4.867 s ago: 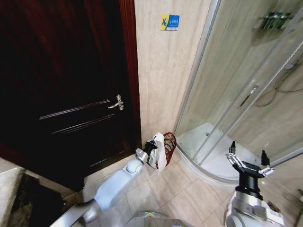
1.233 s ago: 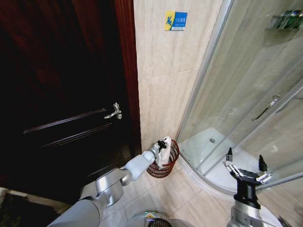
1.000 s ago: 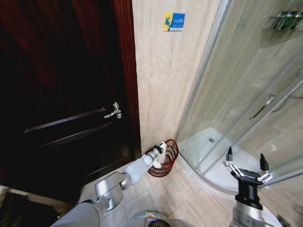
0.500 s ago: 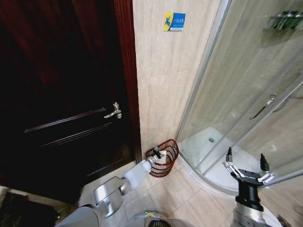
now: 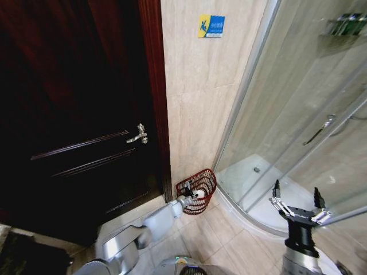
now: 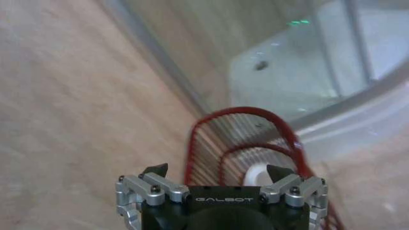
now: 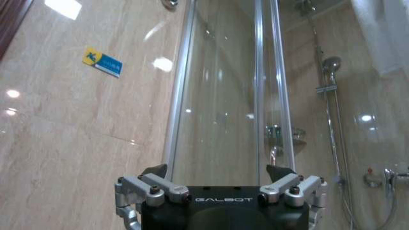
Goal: Discard the used towel into the hamper.
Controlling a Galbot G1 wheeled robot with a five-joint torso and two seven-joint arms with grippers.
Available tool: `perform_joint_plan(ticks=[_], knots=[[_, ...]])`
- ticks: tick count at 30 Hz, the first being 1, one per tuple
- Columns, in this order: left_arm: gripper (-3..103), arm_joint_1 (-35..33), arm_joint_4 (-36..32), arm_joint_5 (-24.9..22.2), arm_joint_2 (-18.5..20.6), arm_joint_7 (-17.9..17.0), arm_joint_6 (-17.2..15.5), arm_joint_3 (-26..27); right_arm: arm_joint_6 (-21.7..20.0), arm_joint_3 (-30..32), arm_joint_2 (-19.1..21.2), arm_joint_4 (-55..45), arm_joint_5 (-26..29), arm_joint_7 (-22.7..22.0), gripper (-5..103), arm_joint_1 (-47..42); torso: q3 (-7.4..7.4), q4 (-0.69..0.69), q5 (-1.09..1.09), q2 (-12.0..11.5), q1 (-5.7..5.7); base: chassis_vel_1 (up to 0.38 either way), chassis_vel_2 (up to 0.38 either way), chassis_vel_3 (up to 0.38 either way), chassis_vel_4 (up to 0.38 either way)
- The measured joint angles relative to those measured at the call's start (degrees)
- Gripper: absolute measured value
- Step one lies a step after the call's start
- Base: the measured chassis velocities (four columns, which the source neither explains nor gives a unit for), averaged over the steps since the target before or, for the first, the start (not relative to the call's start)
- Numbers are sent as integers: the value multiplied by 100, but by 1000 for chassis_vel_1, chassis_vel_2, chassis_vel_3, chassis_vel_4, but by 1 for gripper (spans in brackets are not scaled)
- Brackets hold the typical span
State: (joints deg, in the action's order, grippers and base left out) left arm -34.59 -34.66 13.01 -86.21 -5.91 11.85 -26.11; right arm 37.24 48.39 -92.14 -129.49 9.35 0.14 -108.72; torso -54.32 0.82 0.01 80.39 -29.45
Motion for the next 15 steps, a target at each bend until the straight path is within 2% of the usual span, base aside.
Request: perform_joint_plan(ticks=[3, 5, 6, 9, 10, 11, 15], knots=[[100, 61, 119, 28, 73, 314, 25, -49, -8, 12, 0, 15, 4, -3, 100, 31, 0, 0, -2, 0, 0, 0, 0, 0, 0], [100, 66, 146, 34, 90, 369, 54, -38, -19, 16, 0, 29, 4, -4, 100, 47, 0, 0, -1, 0, 0, 0, 0, 0, 0], [100, 66, 147, -28, 120, 429, 139, -22, -31, 18, 0, 46, 4, -7, 100, 63, 0, 0, 0, 0, 0, 0, 0, 0, 0], [100, -12, -81, -467, 306, 716, 682, 43, -75, 12, 0, 102, 4, -19, 100, 116, 0, 0, 0, 0, 0, 0, 0, 0, 0], [100, -12, -81, -467, 306, 716, 682, 43, -75, 12, 0, 102, 4, -19, 100, 116, 0, 0, 0, 0, 0, 0, 0, 0, 0], [100, -84, -313, -628, 428, 814, 770, 55, -91, 6, 0, 112, 5, -24, 100, 135, 0, 0, 1, 0, -1, 0, 0, 0, 0], [100, -626, -1652, -1773, 1093, 1132, 770, 177, -296, -13, 0, 80, 18, -113, 100, 238, 0, 0, 1, 0, 0, 0, 0, 0, 0]])
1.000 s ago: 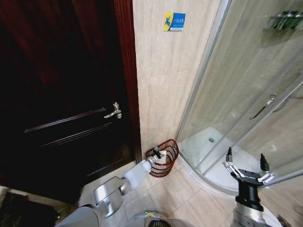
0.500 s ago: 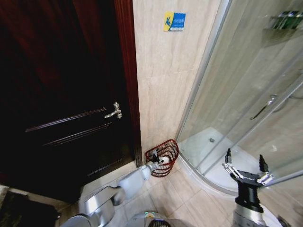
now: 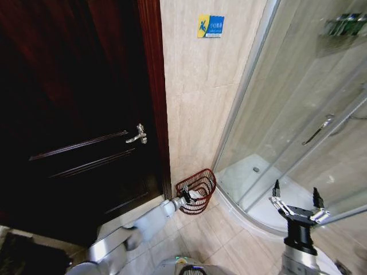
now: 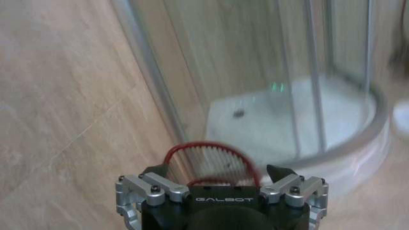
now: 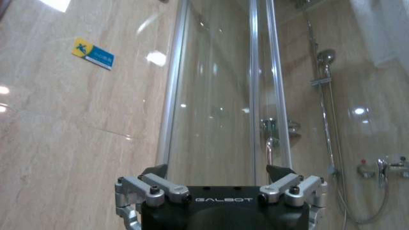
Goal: Discard the used towel into the hamper.
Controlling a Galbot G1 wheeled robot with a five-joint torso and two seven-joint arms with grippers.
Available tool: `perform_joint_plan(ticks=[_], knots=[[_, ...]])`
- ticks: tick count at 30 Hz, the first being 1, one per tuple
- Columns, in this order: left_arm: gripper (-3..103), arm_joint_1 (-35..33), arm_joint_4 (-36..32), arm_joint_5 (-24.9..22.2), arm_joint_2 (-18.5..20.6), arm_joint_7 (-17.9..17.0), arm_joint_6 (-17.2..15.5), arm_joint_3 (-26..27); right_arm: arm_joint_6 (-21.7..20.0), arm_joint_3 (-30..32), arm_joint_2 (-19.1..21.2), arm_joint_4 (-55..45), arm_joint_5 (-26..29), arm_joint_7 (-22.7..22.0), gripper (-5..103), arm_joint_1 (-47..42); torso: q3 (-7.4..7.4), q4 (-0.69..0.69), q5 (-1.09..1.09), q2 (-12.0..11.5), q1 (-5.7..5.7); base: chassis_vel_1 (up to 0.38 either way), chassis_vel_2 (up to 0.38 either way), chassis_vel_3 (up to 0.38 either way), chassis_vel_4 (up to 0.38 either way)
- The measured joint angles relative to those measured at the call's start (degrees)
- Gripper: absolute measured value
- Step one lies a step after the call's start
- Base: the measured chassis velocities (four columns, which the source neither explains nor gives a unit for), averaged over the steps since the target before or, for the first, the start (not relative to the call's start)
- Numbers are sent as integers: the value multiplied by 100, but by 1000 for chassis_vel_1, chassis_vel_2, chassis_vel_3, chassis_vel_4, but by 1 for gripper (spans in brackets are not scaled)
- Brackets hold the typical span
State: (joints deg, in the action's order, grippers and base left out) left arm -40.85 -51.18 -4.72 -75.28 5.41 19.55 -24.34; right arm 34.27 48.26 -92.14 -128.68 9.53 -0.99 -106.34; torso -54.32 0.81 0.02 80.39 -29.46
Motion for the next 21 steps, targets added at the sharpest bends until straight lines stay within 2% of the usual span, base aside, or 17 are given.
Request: perform_joint_plan(ticks=[1, 4, 6, 7, 9, 10, 14, 15, 18, 19, 21], knots=[[100, 0, 0, 0, 0, 0, 0, 0, 0, 0, 0, 0, 0, 0, 100, 0, 0, 0, 0, 0, 0, 0, 0, 0, 0], [100, -485, -1018, -519, 442, 123, -30, 229, -296, 2, 0, -87, 31, -187, 100, 77, 1, -1, -3, 0, 0, 0, 0, 0, 0], [100, -577, -1175, -559, 505, 112, -57, 275, -349, 6, 0, -102, 31, -225, 100, 90, 1, 0, -2, 1, 1, 0, 0, 0, 0], [100, -930, -1781, -655, 753, -7, -277, 593, -617, 15, 0, -176, 11, -387, 100, 129, 0, 0, 3, 0, 0, 0, 0, 0, 0], [100, -1327, -2401, -739, 981, -217, -541, 1099, -992, -9, 0, -301, 44, -592, 100, 144, 1, 0, -3, 1, 1, 0, 0, 0, 0], [100, -1327, -2401, -739, 981, -217, -541, 1099, -992, -9, 0, -301, 44, -592, 100, 144, 1, 0, -3, 1, 1, 0, 0, 0, 0], [100, -2191, -3613, -1054, 1353, -537, -1066, 2249, -1538, -73, 1, -605, 144, -764, 100, 211, 1, -1, -2, 1, 1, 0, 0, 0, 0], [100, -2191, -3613, -1054, 1353, -537, -1066, 2249, -1538, -73, 1, -605, 144, -764, 100, 211, 1, -1, -2, 1, 1, 0, 0, 0, 0], [100, -2801, -4297, -1349, 1350, -704, -1474, 3055, -1806, -153, 0, -786, 146, -801, 100, 320, 1, -1, -2, 1, 0, 0, 0, 0, 0], [100, -2801, -4297, -1349, 1350, -704, -1474, 3055, -1806, -153, 0, -786, 146, -801, 100, 320, 1, -1, -2, 1, 0, 0, 0, 0, 0], [100, -3163, -4841, -1497, 1259, -874, -1736, 3521, -1956, -178, 0, -901, 147, -797, 100, 352, 1, -1, -1, 0, 0, 0, 0, 0, 0]])
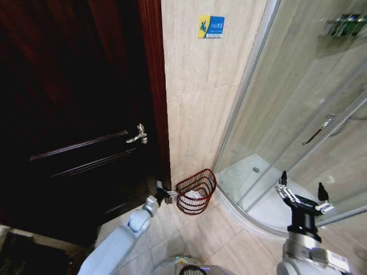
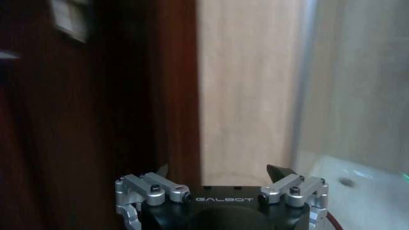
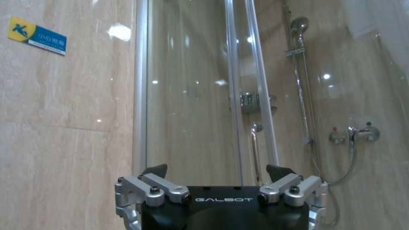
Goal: Discard the used towel into the hamper.
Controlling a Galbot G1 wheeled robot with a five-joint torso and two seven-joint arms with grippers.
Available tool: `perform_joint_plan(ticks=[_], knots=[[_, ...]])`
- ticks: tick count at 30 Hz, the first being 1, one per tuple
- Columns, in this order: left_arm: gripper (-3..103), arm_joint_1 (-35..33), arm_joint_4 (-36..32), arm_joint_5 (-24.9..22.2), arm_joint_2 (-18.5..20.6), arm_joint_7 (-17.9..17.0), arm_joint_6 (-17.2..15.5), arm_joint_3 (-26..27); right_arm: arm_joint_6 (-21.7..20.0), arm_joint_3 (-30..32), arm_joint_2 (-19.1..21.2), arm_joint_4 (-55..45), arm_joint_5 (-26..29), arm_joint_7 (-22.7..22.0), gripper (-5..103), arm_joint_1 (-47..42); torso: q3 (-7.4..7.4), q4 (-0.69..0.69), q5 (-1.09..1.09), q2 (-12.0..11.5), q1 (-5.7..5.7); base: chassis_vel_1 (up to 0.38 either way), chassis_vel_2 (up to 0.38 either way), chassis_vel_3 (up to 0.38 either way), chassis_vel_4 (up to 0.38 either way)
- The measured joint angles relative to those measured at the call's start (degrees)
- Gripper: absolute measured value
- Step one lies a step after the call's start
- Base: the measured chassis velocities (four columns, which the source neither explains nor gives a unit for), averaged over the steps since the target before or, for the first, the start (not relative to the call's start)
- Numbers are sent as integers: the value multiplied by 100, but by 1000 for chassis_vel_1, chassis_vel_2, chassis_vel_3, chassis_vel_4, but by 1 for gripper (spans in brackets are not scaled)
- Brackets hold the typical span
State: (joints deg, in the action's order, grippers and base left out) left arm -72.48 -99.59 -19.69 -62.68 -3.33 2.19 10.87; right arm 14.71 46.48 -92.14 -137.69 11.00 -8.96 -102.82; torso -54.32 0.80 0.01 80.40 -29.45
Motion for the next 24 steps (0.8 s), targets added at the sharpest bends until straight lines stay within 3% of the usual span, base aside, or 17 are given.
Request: perform_joint_plan(ticks=[7, 13, 16, 18, 24], knots=[[100, -683, -1224, -80, -289, -153, -294, 1103, -254, 43, 57, -181, 143, 191, 100, 1, 0, 1, 0, 0, 0, 0, 0, 0, 0], [100, -1042, -1739, -100, -520, -135, -387, 1778, -283, 16, 59, -219, 164, 254, 100, -15, 0, 2, -1, 0, 0, 0, 0, 0, 0], [100, -1386, -2264, -149, -885, -126, -703, 2261, -257, 2, 22, -211, 165, 272, 100, -27, 0, 1, 0, 0, 0, 0, 0, 0, 0], [100, -1427, -2319, -140, -936, -126, -719, 2306, -253, 1, 21, -208, 165, 276, 100, -34, 0, 2, -1, 0, 0, 0, 0, 0, 0], [100, -2130, -3196, 277, -1660, -75, -734, 2662, -236, 16, 22, -233, 229, 393, 100, -130, 0, 0, -1, 0, 0, 0, 0, 0, 0]])
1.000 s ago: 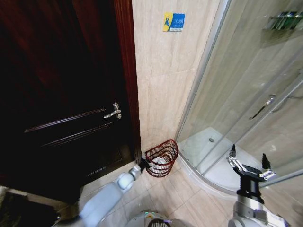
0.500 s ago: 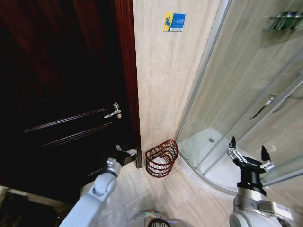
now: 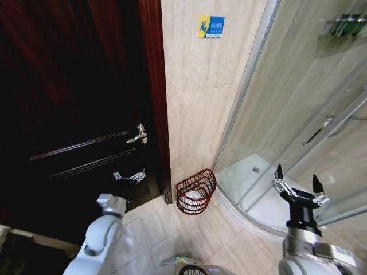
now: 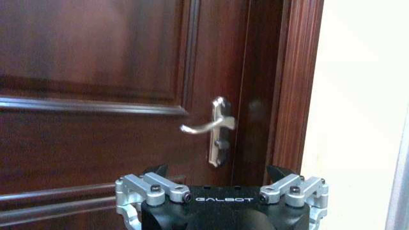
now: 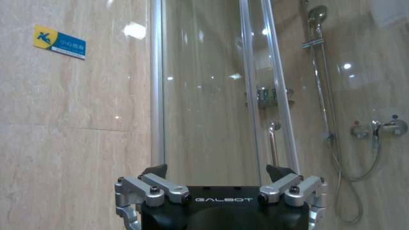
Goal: Discard the used towel into the hamper.
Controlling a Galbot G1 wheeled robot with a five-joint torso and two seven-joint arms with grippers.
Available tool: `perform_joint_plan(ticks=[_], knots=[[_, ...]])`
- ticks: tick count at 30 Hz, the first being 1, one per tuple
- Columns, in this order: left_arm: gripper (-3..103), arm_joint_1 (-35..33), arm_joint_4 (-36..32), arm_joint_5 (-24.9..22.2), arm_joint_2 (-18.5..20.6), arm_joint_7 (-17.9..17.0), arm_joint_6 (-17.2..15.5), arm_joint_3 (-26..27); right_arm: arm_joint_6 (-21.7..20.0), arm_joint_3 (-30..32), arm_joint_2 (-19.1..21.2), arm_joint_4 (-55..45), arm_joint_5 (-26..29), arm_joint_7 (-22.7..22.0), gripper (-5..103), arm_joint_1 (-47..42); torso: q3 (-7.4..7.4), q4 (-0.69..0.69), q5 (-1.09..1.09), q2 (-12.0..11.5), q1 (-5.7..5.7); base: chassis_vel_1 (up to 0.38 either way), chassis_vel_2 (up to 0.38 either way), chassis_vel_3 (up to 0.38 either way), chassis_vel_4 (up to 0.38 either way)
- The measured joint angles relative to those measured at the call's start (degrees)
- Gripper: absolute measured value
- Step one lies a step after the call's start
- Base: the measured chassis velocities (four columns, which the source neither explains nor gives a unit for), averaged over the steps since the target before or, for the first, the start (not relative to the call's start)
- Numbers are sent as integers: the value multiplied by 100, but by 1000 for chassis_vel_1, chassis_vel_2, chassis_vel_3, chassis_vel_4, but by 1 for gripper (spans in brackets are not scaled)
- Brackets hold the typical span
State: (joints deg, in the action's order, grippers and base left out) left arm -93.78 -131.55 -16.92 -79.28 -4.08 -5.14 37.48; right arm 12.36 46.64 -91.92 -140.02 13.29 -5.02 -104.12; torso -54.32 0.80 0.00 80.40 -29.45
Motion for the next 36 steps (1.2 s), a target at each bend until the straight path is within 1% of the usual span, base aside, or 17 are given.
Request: perform_joint_plan(ticks=[5, 8, 11, 22, 29, 33, 36], knots=[[100, -258, -365, 133, -329, 1, 56, 33, 51, 35, 4, 0, 90, 53, 100, -29, 0, 1, -1, 0, 0, 0, 0, 0, 0], [100, -334, -439, 147, -421, -2, 29, 12, 68, 48, 6, 11, 131, 62, 100, -30, 0, 1, -1, -1, 0, 0, 0, 0, 0], [100, -454, -528, 246, -629, -4, 20, -30, 83, 55, 26, 23, 183, 64, 100, -25, 0, 1, -1, -1, -1, 0, 0, 0, 0], [100, -472, -531, 321, -674, -23, 23, -94, 197, 8, 53, 78, 225, 90, 100, -36, 0, 1, -1, -1, -1, 0, 0, 0, 0], [100, -462, -511, 322, -663, -25, 27, -100, 257, -88, -16, 114, 45, 125, 100, -83, 0, 1, -1, -1, -1, 0, 0, 0, 0], [100, -460, -507, 321, -661, -25, 28, -101, 236, -55, -14, 8, -2, 116, 100, -66, 0, 1, -1, -1, 0, 0, 0, 0, 0], [100, -457, -501, 321, -658, -25, 30, -103, 99, 70, 50, -254, 50, 31, 100, -55, 0, 1, 0, -1, -1, 0, 0, 0, 0]])
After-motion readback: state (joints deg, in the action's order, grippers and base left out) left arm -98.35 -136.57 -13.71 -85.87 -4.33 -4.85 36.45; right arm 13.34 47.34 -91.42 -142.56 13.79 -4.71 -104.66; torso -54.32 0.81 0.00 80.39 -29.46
